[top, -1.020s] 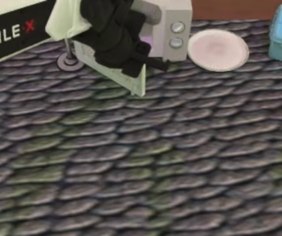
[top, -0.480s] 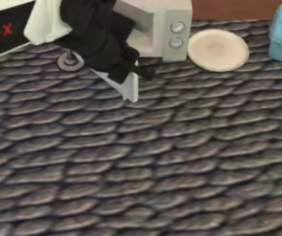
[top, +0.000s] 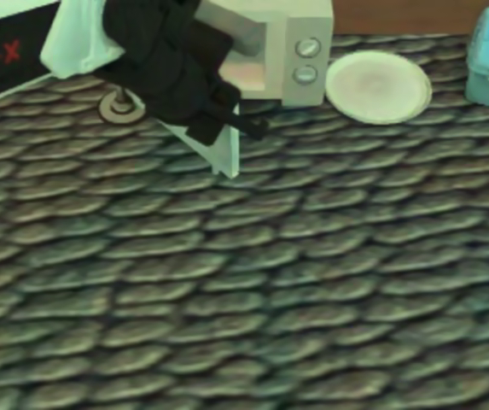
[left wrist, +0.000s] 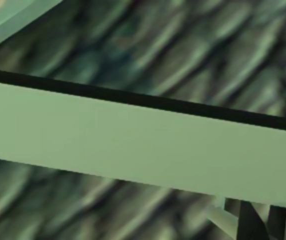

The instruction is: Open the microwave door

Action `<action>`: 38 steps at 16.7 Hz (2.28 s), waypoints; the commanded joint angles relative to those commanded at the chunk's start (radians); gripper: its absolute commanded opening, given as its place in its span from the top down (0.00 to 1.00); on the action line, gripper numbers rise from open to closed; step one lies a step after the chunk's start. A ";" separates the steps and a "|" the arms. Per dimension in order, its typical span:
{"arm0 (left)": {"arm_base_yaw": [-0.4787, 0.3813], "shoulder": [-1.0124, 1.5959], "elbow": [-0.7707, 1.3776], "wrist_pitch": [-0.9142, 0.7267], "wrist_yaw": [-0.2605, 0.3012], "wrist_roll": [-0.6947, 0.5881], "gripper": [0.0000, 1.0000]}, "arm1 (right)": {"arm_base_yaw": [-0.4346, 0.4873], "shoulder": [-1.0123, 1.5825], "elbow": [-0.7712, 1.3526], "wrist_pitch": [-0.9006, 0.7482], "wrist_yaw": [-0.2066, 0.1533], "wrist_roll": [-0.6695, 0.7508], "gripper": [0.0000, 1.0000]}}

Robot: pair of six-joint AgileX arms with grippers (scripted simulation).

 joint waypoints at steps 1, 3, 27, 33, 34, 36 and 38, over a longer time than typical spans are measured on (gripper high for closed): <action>0.000 0.000 0.000 0.000 0.000 0.000 1.00 | 0.000 0.000 0.000 0.000 0.000 0.000 0.00; 0.000 0.000 0.000 0.000 0.000 0.000 1.00 | 0.000 0.000 0.000 0.000 0.000 0.000 0.00; 0.059 -0.058 -0.073 -0.006 0.093 0.164 1.00 | 0.000 0.000 0.000 0.000 0.000 0.000 0.00; 0.059 -0.058 -0.073 -0.006 0.093 0.164 1.00 | 0.000 0.000 0.000 0.000 0.000 0.000 0.00; 0.059 -0.058 -0.073 -0.006 0.093 0.164 1.00 | 0.000 0.000 0.000 0.000 0.000 0.000 0.00; 0.059 -0.058 -0.073 -0.006 0.093 0.164 1.00 | 0.000 0.000 0.000 0.000 0.000 0.000 0.00; 0.059 -0.058 -0.073 -0.006 0.093 0.164 1.00 | 0.000 0.000 0.000 0.000 0.000 0.000 0.00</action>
